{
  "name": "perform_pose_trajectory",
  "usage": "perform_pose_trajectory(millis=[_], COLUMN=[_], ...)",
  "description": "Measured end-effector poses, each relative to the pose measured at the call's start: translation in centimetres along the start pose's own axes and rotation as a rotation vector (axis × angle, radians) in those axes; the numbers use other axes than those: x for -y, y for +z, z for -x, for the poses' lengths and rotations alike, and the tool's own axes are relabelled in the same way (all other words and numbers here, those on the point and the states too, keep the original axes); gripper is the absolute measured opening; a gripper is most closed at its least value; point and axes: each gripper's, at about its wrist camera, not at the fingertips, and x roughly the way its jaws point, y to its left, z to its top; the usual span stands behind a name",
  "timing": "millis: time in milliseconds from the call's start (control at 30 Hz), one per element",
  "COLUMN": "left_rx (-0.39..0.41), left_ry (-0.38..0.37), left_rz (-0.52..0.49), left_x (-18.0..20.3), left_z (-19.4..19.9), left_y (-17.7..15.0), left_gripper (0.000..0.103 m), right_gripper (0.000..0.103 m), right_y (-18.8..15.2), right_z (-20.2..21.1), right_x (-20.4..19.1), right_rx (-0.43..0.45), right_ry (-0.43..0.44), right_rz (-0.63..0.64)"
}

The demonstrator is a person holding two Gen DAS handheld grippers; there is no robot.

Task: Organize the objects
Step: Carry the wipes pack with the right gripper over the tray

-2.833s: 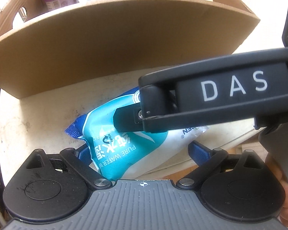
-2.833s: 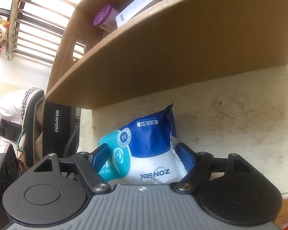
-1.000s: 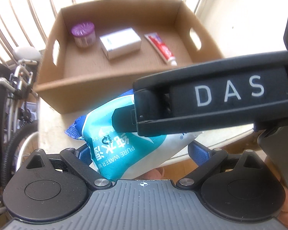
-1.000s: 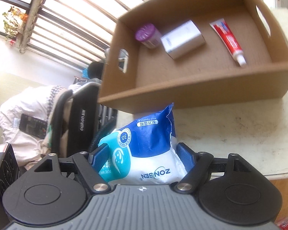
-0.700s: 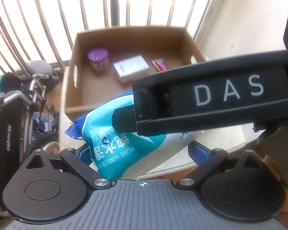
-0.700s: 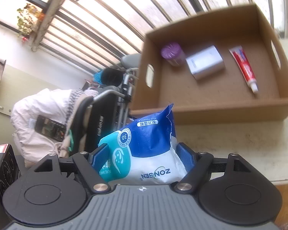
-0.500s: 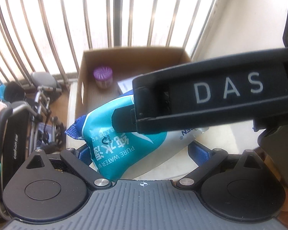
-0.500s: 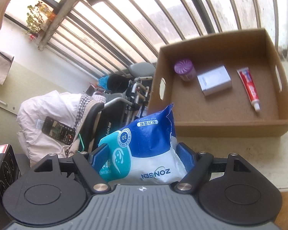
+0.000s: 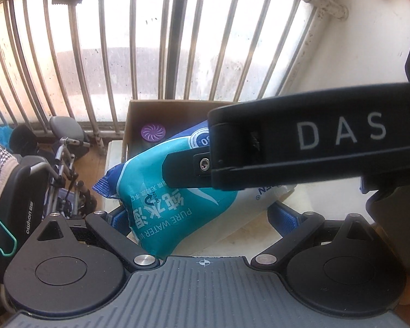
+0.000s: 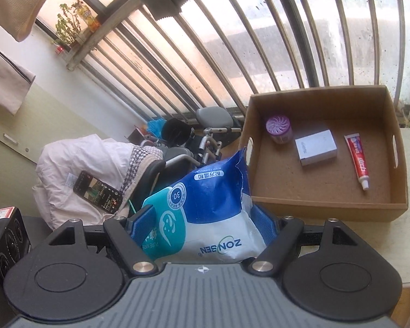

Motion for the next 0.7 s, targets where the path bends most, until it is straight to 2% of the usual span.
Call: perform_pose_trajectory(millis=[333, 467, 700], left_rx=[-0.043, -0.083, -0.122], left_ry=[0.044, 0.08, 0.123], left_rz=[-0.039, -0.046, -0.044], left_x=[1.0, 1.3, 1.3], left_z=[-3.9, -6.3, -10.2], left_y=[2.6, 4.5, 7.4], left_gripper=[0.098, 0.098, 0.098], right_gripper=[0.081, 0.081, 0.081], right_y=[1.6, 3.4, 7.0], right_z=[-1.3, -3.0, -5.6], right_x=[2.7, 5.2, 8.5], right_rx=[-0.003, -0.036, -0.082], right_ry=[0.059, 0.104, 0.143], right_rz=[-0.071, -0.135, -0.162])
